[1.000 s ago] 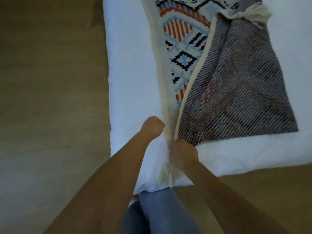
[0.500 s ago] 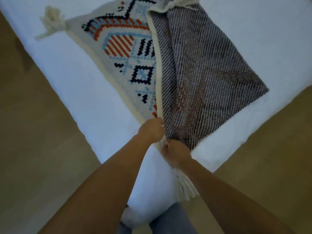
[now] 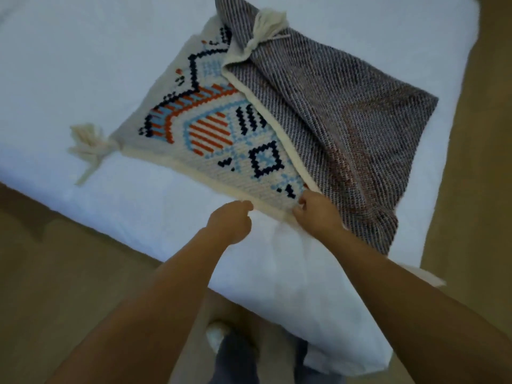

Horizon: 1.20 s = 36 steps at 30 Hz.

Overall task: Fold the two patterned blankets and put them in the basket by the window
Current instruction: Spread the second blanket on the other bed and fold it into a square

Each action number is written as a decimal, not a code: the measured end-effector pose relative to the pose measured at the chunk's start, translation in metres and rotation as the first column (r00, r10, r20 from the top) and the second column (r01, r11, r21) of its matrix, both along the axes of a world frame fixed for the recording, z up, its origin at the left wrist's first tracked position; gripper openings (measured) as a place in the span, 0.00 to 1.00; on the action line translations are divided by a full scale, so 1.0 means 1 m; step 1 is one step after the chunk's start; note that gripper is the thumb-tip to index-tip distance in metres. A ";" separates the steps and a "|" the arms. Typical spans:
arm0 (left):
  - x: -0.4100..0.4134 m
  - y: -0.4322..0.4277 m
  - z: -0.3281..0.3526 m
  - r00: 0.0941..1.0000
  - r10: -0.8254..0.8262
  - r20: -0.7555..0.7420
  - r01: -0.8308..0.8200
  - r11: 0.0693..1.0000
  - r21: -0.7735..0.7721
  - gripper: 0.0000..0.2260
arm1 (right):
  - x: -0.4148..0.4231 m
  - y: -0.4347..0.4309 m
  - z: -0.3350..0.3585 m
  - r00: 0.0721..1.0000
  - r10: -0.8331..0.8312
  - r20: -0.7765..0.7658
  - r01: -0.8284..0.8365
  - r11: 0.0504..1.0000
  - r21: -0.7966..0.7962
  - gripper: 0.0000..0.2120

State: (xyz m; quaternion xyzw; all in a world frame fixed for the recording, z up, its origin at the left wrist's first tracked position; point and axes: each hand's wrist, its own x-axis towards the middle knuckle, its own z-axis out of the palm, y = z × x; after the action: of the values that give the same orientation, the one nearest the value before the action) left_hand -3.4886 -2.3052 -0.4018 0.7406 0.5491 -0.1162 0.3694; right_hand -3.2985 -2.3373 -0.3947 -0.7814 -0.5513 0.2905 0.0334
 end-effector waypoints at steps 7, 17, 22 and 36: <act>-0.036 0.063 0.021 1.000 0.005 0.018 -0.006 0.995 0.095 0.17 | -0.061 0.039 0.008 0.996 -0.049 -0.068 0.058 0.990 0.132 0.06; -0.010 0.216 0.036 0.991 -0.085 -0.103 0.112 0.951 0.288 0.16 | -0.065 0.170 -0.006 0.991 -0.103 -0.090 0.122 0.963 0.238 0.12; 0.012 0.291 0.011 0.963 -0.196 -0.186 0.248 0.915 0.318 0.21 | -0.063 0.248 -0.027 0.993 -0.096 -0.065 0.110 0.961 0.256 0.12; 0.045 0.382 -0.041 0.947 -0.206 -0.248 0.279 0.909 0.310 0.29 | -0.070 0.322 -0.067 0.984 -0.120 0.131 0.089 0.970 0.225 0.11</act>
State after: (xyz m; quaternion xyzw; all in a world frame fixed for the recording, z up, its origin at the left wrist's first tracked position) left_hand -3.4439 -1.9234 -0.4429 0.8395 0.5001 -0.1419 0.1583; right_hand -3.3685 -2.0149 -0.4618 -0.8199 -0.5388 0.1688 0.0944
